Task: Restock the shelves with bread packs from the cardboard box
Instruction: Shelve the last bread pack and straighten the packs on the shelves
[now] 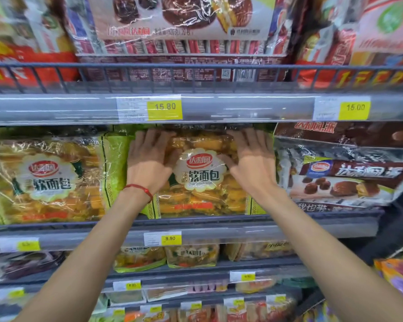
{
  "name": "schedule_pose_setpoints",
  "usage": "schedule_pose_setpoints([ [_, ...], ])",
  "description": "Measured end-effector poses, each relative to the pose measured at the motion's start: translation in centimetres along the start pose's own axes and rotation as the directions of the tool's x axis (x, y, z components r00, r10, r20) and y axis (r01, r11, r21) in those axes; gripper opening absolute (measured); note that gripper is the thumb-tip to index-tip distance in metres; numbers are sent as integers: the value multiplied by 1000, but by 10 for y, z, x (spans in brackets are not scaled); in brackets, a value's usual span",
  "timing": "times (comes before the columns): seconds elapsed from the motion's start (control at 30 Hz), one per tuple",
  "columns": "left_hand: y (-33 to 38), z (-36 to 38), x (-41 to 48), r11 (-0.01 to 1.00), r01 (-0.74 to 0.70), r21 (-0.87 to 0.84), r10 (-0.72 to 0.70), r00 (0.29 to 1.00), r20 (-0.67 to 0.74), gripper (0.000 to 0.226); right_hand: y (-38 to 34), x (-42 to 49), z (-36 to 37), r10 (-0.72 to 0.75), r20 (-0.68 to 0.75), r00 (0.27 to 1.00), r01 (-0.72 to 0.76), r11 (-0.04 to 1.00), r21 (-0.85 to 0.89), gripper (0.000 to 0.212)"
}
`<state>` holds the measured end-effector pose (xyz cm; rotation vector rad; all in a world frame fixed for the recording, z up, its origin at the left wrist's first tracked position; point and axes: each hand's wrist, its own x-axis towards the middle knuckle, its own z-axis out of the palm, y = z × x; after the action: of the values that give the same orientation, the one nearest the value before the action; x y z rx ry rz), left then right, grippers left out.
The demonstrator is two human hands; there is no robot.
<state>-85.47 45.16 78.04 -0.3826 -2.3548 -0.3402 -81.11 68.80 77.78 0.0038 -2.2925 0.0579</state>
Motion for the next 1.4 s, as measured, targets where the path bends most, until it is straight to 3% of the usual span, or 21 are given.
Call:
schedule_pose_setpoints([
  [0.1,-6,-3,-1,999,36,15,-37,999,22,44,10,0,-2,-5,41,999,7,999,-50,55],
  [0.5,3,-20,-3,993,116,35,-118,991,63,30,19,-3,-17,-10,133,991,4,999,47,54],
  [0.6,8,-25,-8,990,131,52,-137,980,144,43,17,-3,-21,-11,180,984,5,999,38,56],
  [0.73,11,-34,-25,986,132,103,-151,964,219,57,4,-13,-23,-59,142,988,42,991,125,70],
  [0.8,8,-41,-39,989,105,102,-122,975,185,50,-11,-19,-25,-103,145,984,76,980,182,65],
  [0.93,-22,-56,-64,991,95,98,-104,990,93,29,-64,-30,-27,-200,207,958,134,946,295,32],
  [1.07,-72,-67,-72,987,117,106,-124,990,69,27,-123,-33,-17,-362,231,903,237,869,434,46],
  [1.17,-107,-80,-72,981,155,112,-160,986,37,20,-168,-28,-9,-400,240,885,251,841,479,52],
  [1.3,-155,-96,-60,973,175,152,-189,978,87,45,-226,-18,3,-372,204,906,244,849,468,51],
  [1.4,-190,-103,-48,989,108,105,-121,984,133,63,-262,-3,11,-306,158,939,201,859,472,65],
])
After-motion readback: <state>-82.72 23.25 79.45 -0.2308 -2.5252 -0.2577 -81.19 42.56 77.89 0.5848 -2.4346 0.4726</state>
